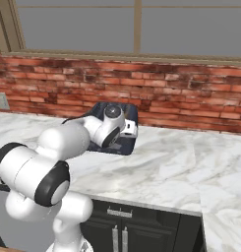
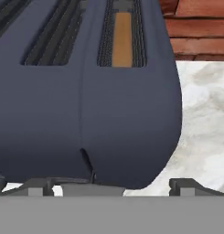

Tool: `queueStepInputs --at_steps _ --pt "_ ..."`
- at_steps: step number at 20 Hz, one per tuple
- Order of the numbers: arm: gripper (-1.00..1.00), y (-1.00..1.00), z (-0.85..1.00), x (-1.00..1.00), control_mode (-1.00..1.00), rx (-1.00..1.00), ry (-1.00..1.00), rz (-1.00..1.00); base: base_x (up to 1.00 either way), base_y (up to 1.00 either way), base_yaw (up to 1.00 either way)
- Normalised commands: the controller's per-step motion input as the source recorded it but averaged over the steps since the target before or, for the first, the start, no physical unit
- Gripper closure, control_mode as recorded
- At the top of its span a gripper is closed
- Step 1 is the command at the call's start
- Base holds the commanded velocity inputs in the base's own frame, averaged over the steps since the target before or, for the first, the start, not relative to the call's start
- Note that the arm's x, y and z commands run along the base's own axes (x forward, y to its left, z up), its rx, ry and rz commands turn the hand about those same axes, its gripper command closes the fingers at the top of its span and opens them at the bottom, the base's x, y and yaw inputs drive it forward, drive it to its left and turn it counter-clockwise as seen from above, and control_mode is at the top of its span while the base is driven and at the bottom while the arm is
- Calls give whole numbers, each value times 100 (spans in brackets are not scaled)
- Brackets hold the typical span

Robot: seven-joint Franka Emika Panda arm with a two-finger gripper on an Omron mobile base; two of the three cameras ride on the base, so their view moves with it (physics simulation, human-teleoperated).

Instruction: Start the toaster. Once the lever pops up, take the bread to the plate on the dining counter.

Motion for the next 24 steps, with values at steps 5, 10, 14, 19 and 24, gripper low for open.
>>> queueStepInputs --at_steps 5,10,14,19,24 --pt "-100 0 25 -1 -100 0 -15 0 0 0 0" --pt "-100 0 15 0 -100 0 -15 0 0 0 0" --pt "-100 0 3 0 -100 0 -16 0 0 0 0" --pt "-100 0 0 3 -100 0 -16 0 0 0 0" --pt "-100 0 0 3 -100 0 -13 0 0 0 0"
